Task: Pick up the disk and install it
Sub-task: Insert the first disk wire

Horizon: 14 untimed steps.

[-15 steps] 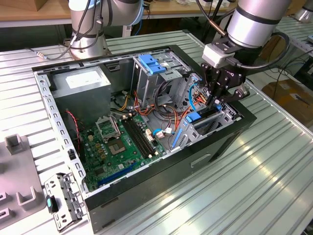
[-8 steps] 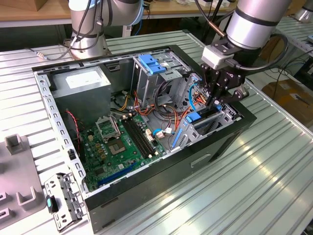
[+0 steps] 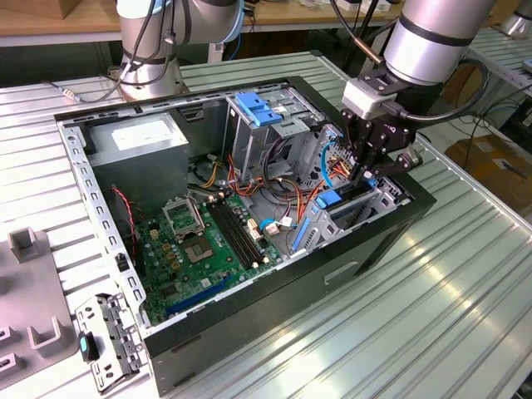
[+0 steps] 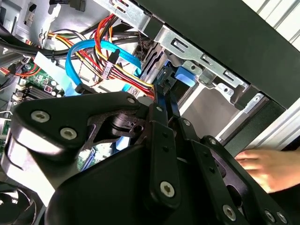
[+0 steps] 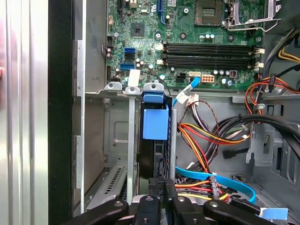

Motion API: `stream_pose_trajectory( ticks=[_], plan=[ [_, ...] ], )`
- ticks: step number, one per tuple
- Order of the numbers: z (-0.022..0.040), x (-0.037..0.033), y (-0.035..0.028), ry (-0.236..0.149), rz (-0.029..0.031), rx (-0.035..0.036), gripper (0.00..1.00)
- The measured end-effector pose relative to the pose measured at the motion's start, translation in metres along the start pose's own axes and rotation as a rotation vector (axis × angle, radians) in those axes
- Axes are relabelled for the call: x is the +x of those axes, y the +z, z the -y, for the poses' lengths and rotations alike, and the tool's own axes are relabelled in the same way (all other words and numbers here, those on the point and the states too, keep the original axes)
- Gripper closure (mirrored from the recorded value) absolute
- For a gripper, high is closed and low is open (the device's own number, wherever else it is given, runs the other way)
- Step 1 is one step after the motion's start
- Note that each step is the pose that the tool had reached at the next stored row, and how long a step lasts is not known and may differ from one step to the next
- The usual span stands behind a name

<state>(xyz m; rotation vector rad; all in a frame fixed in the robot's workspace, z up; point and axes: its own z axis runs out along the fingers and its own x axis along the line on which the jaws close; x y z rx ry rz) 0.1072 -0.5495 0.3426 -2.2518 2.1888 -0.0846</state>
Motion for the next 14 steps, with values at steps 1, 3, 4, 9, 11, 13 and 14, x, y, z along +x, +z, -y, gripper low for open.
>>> stream_pose_trajectory(
  ticks=[1,3,4,9,11,13,14],
  plan=[
    [0.0,0.0,0.0,0.0,0.0,0.0,0.84],
    [0.0,0.0,0.0,0.0,0.0004,0.0002,0.82],
    [0.0,0.0,-0.0008,0.0,0.0002,0.0002,0.76],
    [0.0007,0.0007,-0.0181,0.0,0.0002,0.0025,0.76],
    [0.0009,0.0008,-0.0227,0.0,-0.0001,0.0043,0.76],
    [0.0008,0.0008,-0.0226,0.0,0.0003,0.0044,0.76],
    [0.0008,0.0008,-0.0227,0.0,0.0002,0.0043,0.77]
  ],
)
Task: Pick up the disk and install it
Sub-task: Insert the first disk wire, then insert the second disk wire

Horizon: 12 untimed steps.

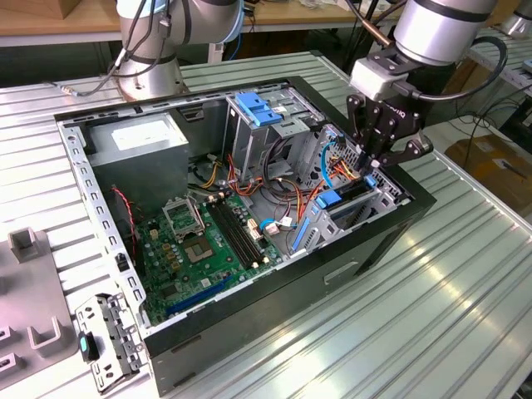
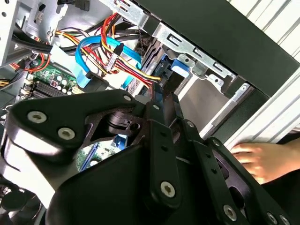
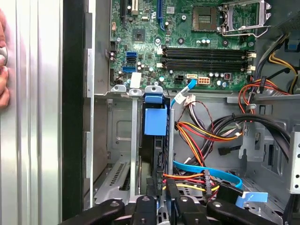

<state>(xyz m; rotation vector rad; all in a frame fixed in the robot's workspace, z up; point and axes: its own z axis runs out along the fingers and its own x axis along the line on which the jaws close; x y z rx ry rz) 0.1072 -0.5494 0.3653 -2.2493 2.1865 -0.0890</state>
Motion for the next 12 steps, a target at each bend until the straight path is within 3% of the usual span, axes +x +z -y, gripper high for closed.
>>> stream_pose_trajectory(
  ticks=[3,12],
  plan=[
    [0.0,0.0,-0.0001,0.0,-0.0001,0.0,0.89],
    [0.0,0.0,-0.0002,0.0,-0.0001,0.0,0.89]
  ],
)
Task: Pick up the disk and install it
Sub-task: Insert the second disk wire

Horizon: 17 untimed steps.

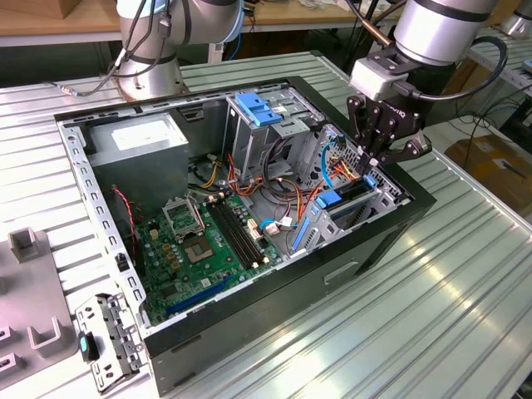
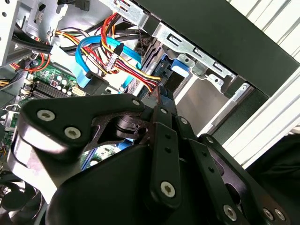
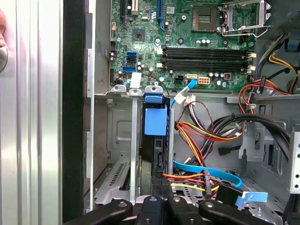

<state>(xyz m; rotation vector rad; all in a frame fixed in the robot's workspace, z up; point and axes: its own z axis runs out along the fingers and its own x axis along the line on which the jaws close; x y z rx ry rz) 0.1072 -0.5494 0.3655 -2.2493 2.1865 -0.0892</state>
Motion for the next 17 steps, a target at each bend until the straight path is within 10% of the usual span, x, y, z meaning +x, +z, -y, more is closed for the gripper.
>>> stream_pose_trajectory(
  ticks=[10,17],
  plan=[
    [-0.0013,0.0,-0.0003,0.0,-0.0003,-0.0001,0.89],
    [-0.0141,-0.0004,-0.0007,0.0,0.0,0.0,0.89]
  ],
)
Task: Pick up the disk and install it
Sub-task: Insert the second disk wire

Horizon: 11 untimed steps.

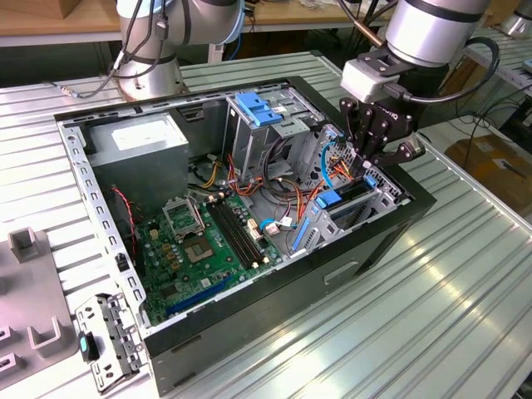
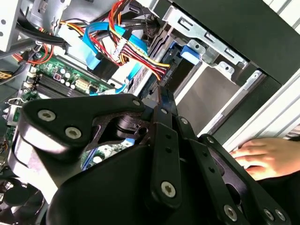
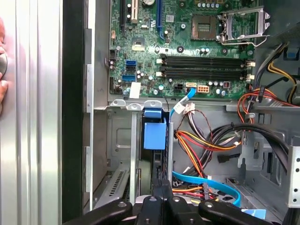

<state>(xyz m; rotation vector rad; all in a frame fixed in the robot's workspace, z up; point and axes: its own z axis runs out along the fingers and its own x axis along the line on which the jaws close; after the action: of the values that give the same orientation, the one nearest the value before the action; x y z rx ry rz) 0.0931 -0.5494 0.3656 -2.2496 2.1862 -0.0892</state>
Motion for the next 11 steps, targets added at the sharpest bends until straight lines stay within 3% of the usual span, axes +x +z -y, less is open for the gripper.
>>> stream_pose_trajectory(
  ticks=[2,3,7,11],
  plan=[
    [-0.0005,0.0,-0.0007,0.0,-0.0002,0.0005,0.89],
    [-0.0007,0.0001,-0.0041,0.0,-0.0001,0.0014,0.89],
    [0.0004,0.0006,-0.0289,0.0,-0.0002,0.0015,0.89],
    [0.001,-0.0018,-0.0339,0.0,-0.007,0.0006,0.89]
  ],
)
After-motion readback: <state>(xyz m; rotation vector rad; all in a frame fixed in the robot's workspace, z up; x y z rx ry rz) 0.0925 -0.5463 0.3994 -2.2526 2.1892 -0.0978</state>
